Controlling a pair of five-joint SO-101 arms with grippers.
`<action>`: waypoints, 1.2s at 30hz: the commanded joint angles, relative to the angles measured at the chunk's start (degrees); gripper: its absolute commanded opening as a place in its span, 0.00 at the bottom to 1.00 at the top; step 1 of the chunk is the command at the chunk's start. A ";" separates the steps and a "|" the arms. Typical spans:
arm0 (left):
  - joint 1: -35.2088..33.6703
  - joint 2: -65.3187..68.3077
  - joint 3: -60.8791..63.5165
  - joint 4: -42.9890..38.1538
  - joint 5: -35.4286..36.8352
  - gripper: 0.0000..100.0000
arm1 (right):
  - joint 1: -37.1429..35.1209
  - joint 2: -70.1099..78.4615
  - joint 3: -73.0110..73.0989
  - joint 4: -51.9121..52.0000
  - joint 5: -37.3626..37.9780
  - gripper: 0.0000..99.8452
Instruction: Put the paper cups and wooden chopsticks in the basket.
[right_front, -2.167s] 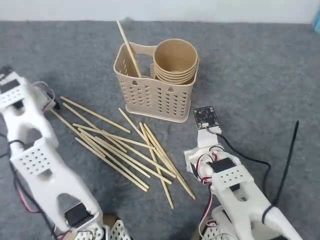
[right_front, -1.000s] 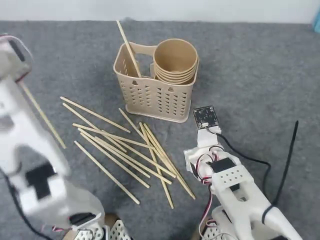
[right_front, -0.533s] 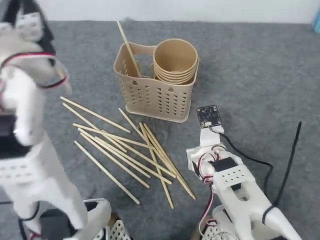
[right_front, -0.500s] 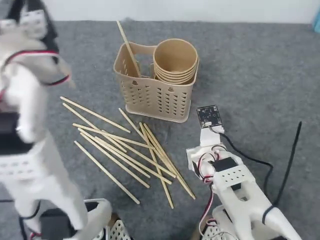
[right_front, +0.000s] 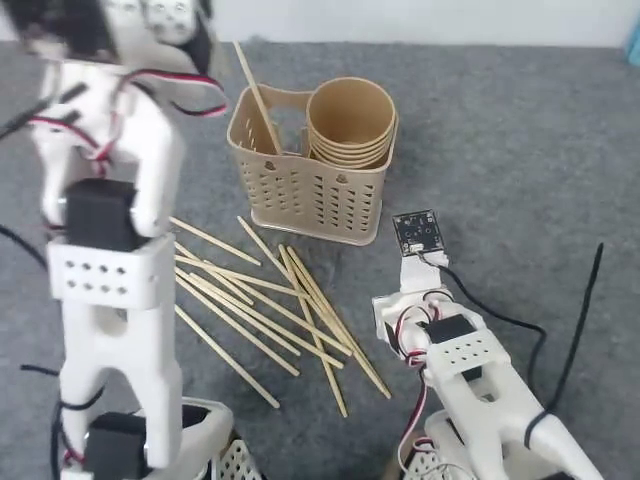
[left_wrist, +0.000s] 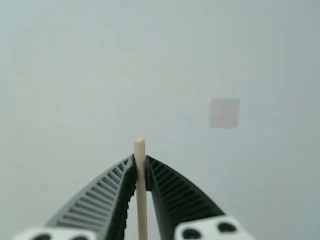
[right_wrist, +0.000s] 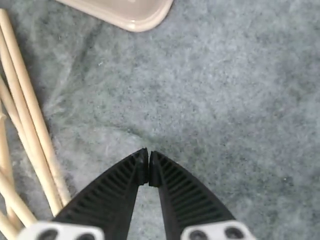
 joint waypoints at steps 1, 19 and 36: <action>2.20 -1.58 4.53 -1.93 -0.18 0.01 | 0.75 -1.54 -0.88 -1.10 -0.18 0.02; -0.79 -5.54 28.00 -6.86 -0.09 0.23 | 1.89 -1.45 -0.62 -2.95 -0.18 0.02; -22.51 -18.29 27.38 17.23 -0.09 0.12 | 1.63 -1.45 -0.53 -2.68 -0.18 0.02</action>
